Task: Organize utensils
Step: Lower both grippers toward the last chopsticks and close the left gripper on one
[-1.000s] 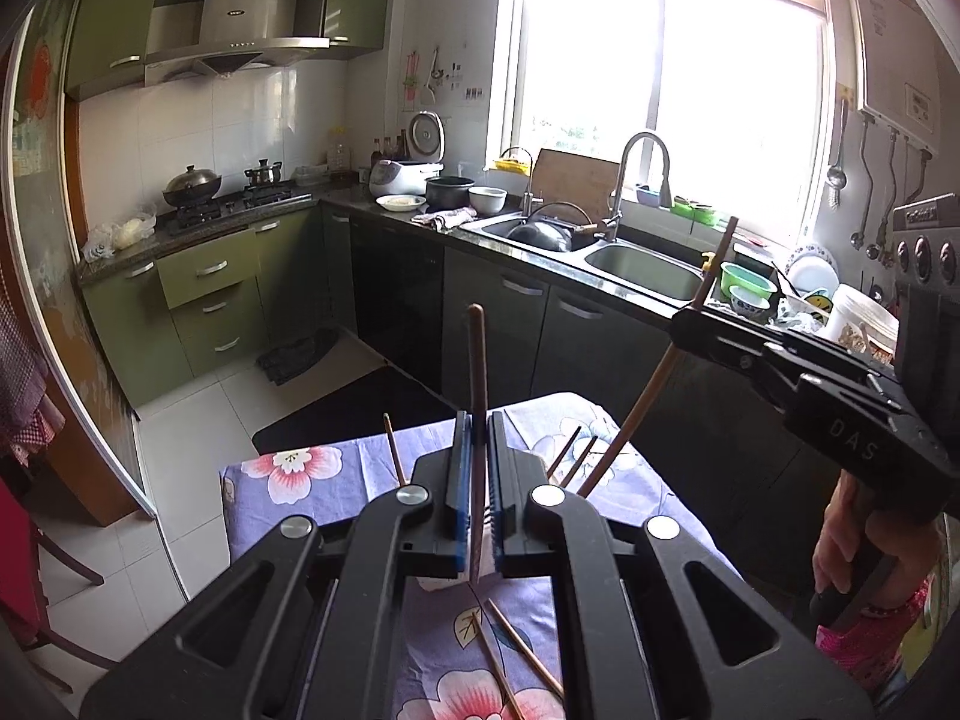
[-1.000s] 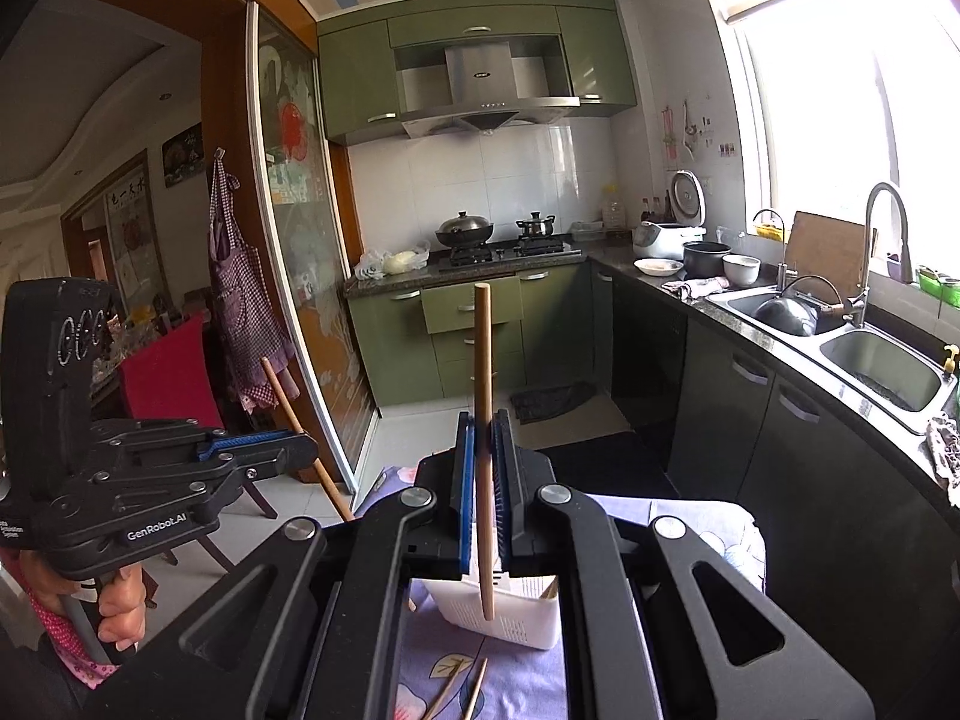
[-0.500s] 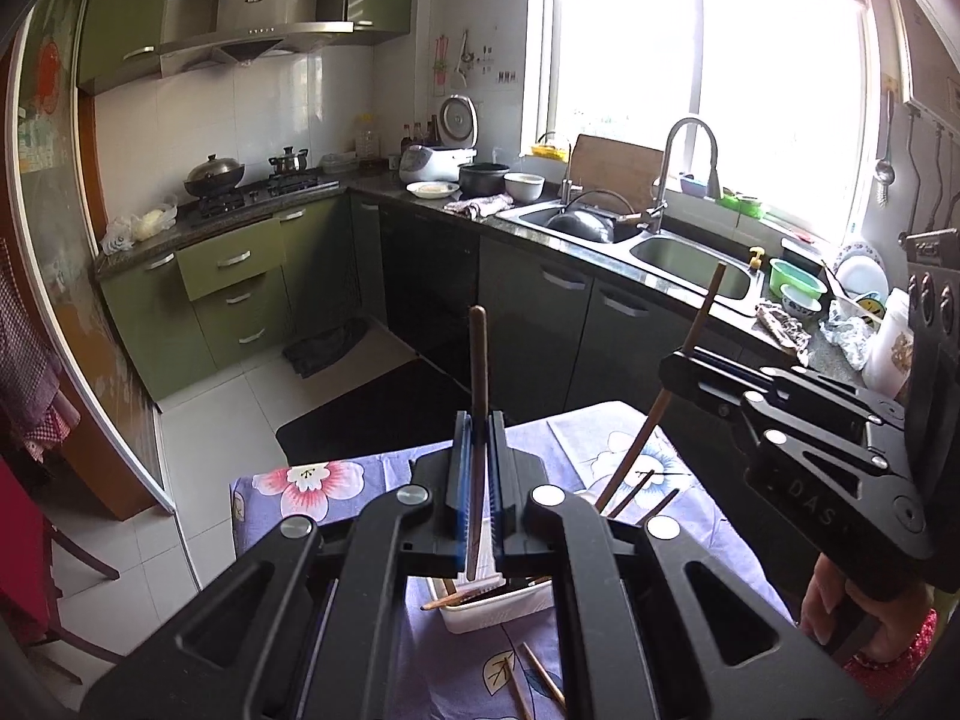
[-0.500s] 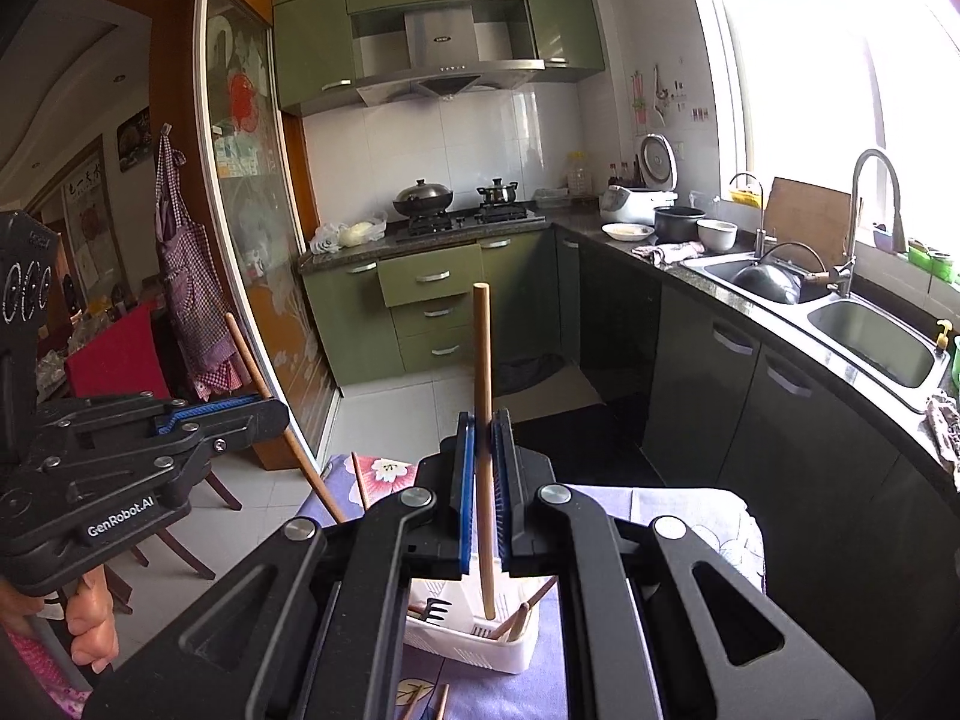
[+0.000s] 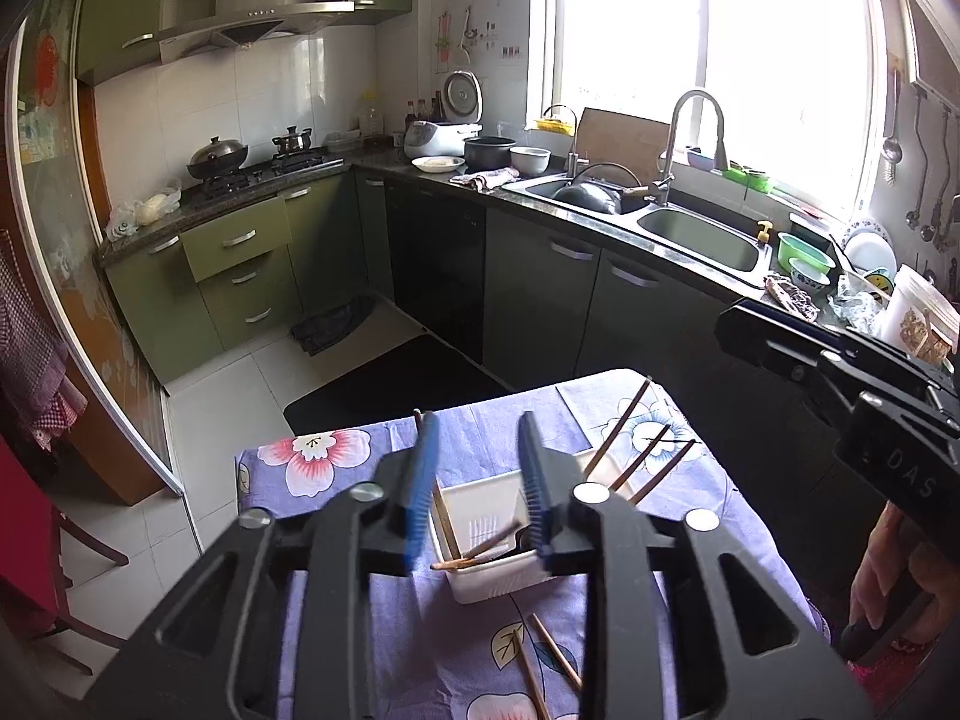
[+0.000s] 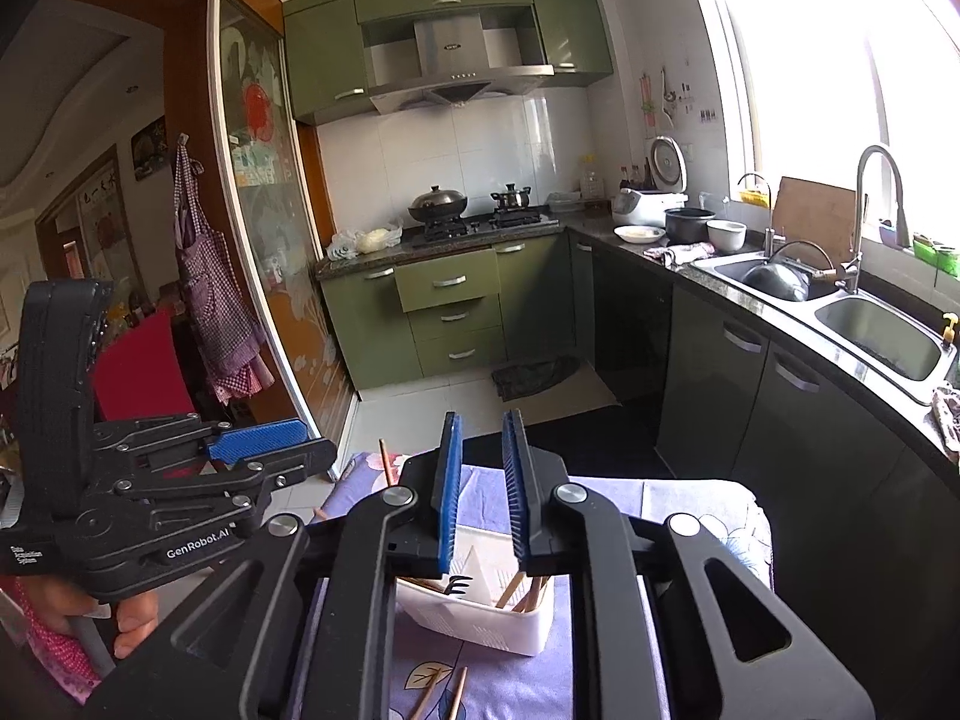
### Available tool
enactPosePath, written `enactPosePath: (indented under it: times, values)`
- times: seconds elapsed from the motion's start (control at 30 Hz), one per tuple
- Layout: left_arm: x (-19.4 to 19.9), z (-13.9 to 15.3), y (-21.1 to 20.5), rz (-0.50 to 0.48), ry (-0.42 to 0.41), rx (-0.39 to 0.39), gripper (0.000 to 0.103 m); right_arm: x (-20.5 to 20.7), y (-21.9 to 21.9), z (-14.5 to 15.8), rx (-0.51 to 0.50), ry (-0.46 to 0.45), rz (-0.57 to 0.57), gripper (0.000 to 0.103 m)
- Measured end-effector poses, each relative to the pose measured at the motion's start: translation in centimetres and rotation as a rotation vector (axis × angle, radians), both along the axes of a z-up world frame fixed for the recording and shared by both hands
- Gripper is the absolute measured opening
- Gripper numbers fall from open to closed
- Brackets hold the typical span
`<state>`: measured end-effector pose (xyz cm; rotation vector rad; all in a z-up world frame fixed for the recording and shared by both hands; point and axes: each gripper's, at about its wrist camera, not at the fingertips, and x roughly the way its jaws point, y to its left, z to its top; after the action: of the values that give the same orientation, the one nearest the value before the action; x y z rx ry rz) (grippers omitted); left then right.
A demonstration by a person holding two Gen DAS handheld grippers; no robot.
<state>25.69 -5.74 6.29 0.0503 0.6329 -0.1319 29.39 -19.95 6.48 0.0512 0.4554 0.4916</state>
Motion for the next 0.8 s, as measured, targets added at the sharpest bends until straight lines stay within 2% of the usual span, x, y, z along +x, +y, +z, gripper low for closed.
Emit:
enactPosePath:
  times: [0.03, 0.07, 0.1, 0.17, 0.23, 0.3, 0.4, 0.53, 0.6, 0.7, 0.8]
  values:
    - [-0.7, 0.3, -0.1, 0.002, -0.017, 0.006, 0.048, -0.8, -0.3, 0.3, 0.008, -0.013, 0.006, 0.016]
    - [-1.4, 0.5, -0.1, 0.004, -0.028, 0.012, 0.05, -1.8, -0.7, 0.5, 0.012, -0.025, 0.011, 0.016]
    - [-2.2, 0.6, -0.2, 0.002, -0.031, 0.014, 0.05, -2.9, -1.1, 0.7, 0.014, -0.036, 0.014, 0.016]
    - [-3.6, 0.3, 0.0, -0.003, -0.019, 0.003, 0.05, -5.1, -2.2, 0.5, 0.018, -0.052, 0.016, 0.027]
    - [-4.9, -0.9, 0.2, -0.004, 0.011, -0.01, 0.05, -7.2, -3.1, -0.4, 0.001, -0.047, 0.009, 0.029]
    - [-6.1, -3.1, 0.3, 0.001, 0.065, -0.009, 0.052, -9.0, -4.1, -2.2, -0.019, -0.022, -0.001, 0.029]
    - [-7.0, -8.0, 0.1, -0.007, 0.193, 0.002, 0.052, -11.0, -5.3, -5.8, -0.059, 0.042, -0.022, 0.029]
    - [-7.0, -15.2, -0.2, -0.015, 0.379, -0.017, 0.052, -11.7, -6.6, -11.9, -0.127, 0.163, -0.067, 0.036]
    - [-6.5, -18.3, -0.4, -0.008, 0.456, -0.037, 0.052, -11.3, -7.6, -14.8, -0.13, 0.228, -0.09, 0.036]
    - [-5.7, -21.6, -0.9, 0.02, 0.518, -0.056, 0.051, -10.5, -8.8, -18.0, -0.122, 0.296, -0.118, 0.036]
    - [-4.6, -23.3, -1.5, 0.053, 0.544, -0.056, 0.049, -9.9, -9.7, -20.0, -0.115, 0.336, -0.131, 0.036]
